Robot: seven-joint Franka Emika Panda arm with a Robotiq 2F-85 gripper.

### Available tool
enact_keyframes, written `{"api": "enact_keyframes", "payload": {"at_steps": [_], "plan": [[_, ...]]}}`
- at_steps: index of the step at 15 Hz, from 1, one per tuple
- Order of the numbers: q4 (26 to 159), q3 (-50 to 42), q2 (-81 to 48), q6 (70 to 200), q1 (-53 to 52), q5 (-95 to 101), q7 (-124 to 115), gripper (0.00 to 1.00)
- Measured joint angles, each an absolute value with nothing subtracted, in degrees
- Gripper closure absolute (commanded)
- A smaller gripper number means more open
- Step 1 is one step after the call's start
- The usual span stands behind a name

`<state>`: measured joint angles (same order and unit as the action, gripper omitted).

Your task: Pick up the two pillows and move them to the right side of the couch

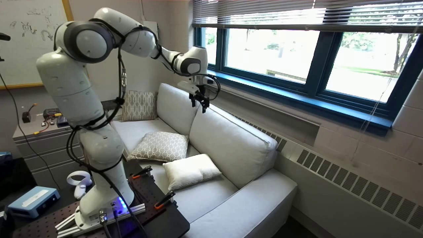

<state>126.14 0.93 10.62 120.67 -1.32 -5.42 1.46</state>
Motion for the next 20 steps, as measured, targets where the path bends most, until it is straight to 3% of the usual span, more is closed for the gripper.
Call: {"api": "enact_keyframes", "payload": {"at_steps": [9, 20], "plan": [[123.32, 2.06, -7.46, 135.55, -2.21, -16.05, 4.87, 0.0], [119.64, 6.06, -17.92, 134.78, -1.41, -28.11, 8.57, 0.0]]}}
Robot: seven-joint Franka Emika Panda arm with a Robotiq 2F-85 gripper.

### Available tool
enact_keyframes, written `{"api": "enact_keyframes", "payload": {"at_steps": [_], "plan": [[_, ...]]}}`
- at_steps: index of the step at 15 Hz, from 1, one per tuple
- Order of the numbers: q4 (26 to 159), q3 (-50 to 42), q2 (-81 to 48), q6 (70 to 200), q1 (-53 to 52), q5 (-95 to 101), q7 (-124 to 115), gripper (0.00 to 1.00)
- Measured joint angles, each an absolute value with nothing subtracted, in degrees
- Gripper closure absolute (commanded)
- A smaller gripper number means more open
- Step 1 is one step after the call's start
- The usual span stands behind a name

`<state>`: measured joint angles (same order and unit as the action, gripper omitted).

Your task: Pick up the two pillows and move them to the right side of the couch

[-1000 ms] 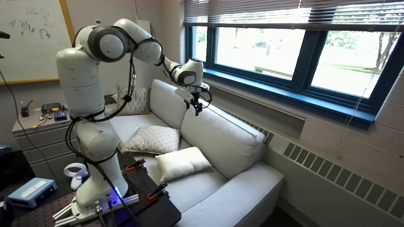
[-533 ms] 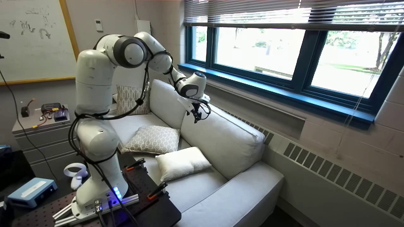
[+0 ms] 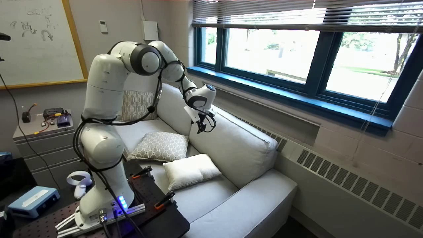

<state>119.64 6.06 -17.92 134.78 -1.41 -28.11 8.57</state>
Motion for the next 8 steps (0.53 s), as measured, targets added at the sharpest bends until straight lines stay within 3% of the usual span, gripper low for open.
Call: {"api": "enact_keyframes", "payload": {"at_steps": [8], "plan": [[118.11, 6.45, -19.79, 131.09, 0.33, -31.08, 8.71, 0.0]]}}
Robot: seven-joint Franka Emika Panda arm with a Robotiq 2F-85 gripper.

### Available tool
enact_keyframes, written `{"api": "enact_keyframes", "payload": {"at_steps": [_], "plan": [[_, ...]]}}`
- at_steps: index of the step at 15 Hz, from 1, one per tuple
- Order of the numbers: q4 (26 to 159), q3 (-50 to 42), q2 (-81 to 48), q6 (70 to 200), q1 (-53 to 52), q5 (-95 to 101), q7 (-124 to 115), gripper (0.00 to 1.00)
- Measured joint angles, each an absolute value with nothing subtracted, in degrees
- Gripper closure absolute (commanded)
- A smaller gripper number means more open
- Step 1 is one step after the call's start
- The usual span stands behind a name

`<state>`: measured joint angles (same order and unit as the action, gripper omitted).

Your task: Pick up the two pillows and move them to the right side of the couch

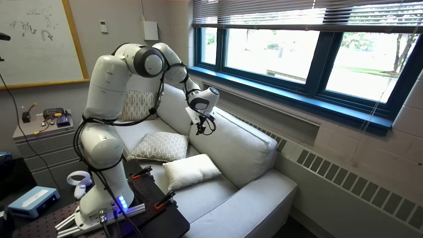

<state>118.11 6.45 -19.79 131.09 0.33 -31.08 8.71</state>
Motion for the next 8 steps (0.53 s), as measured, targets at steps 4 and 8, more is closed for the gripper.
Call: {"api": "enact_keyframes", "payload": {"at_steps": [4, 8], "plan": [[118.25, 6.44, -19.98, 132.4, 0.12, -30.52, 8.37, 0.0], [117.14, 6.34, -23.93, 138.3, -0.49, -28.8, 6.07, 0.0]]}}
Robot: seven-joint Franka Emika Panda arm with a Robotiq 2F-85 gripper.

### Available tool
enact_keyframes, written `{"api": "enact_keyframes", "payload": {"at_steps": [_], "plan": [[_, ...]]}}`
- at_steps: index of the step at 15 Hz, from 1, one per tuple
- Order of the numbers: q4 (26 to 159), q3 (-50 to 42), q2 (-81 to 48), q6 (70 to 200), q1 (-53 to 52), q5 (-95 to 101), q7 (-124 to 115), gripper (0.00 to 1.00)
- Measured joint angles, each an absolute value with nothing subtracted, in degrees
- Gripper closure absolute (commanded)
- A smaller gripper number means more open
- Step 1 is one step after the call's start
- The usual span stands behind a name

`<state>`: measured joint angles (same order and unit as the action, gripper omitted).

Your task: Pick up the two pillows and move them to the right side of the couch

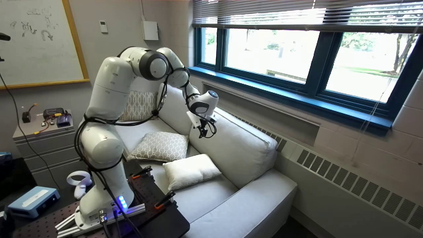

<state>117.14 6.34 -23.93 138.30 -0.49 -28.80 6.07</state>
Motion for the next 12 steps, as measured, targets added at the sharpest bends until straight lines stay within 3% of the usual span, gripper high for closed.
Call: {"api": "enact_keyframes", "payload": {"at_steps": [7, 12], "plan": [[110.11, 5.36, -40.03, 153.6, -3.32, -23.28, -4.3, 0.0], [103.41, 4.1, -49.67, 157.11, -5.77, -19.3, -9.68, 0.0]]}}
